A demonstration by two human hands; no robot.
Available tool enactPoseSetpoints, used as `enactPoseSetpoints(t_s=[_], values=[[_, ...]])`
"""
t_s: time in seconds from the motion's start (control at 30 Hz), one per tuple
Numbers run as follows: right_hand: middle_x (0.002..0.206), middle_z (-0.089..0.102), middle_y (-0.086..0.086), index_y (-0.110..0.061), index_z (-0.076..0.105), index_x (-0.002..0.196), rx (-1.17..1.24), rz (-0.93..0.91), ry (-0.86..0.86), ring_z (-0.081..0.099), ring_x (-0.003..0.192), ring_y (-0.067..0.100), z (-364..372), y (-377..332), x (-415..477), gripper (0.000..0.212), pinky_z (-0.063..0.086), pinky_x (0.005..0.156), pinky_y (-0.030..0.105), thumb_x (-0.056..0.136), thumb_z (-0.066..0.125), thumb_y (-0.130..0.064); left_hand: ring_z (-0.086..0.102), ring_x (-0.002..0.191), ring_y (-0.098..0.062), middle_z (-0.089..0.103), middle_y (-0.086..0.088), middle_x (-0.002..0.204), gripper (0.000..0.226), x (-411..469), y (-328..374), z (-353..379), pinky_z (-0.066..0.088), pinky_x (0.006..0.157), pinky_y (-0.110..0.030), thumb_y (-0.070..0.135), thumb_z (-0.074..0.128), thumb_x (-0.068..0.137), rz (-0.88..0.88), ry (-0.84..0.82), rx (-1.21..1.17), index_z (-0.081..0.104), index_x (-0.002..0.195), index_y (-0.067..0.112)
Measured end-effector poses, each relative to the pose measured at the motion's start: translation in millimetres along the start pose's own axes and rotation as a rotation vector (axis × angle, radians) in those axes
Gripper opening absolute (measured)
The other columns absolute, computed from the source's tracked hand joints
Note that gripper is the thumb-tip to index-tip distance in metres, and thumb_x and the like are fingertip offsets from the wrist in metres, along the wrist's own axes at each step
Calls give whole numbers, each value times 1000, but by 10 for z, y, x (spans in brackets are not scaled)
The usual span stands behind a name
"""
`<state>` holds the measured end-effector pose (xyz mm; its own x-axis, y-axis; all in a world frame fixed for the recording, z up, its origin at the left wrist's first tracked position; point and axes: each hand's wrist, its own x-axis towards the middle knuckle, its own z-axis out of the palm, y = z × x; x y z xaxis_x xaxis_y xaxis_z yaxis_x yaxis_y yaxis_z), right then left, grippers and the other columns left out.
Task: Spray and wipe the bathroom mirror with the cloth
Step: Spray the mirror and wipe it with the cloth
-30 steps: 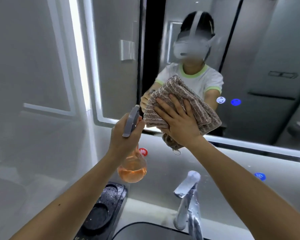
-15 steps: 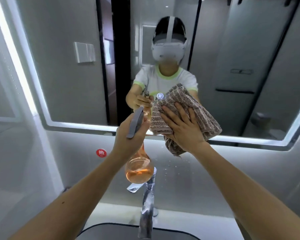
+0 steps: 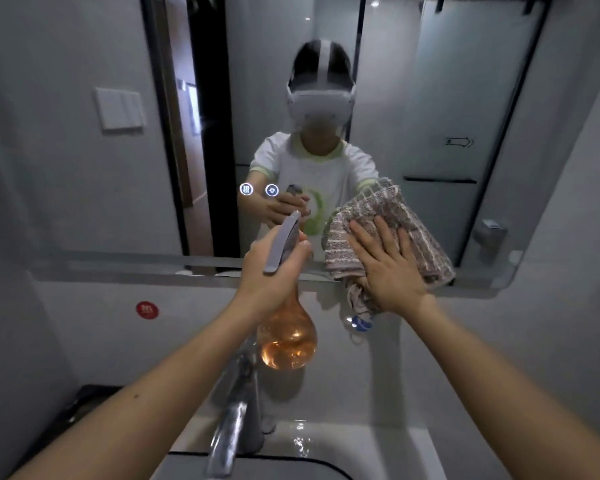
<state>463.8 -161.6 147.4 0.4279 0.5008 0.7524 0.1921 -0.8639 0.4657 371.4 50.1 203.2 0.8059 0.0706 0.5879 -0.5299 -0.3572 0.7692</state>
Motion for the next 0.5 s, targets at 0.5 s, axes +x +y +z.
enactPoseSetpoints(t_s=[0.5], values=[[154,-21,-12,-29,-4,147,94,258,-66,-25,140,20,-161,186,-79,86,-14,112,37,75,42,-42,58,75,-13,62,-1,77,7,120,121,-93,45,69,-27,18,58,88,-21,-30,-69,60,80,18]])
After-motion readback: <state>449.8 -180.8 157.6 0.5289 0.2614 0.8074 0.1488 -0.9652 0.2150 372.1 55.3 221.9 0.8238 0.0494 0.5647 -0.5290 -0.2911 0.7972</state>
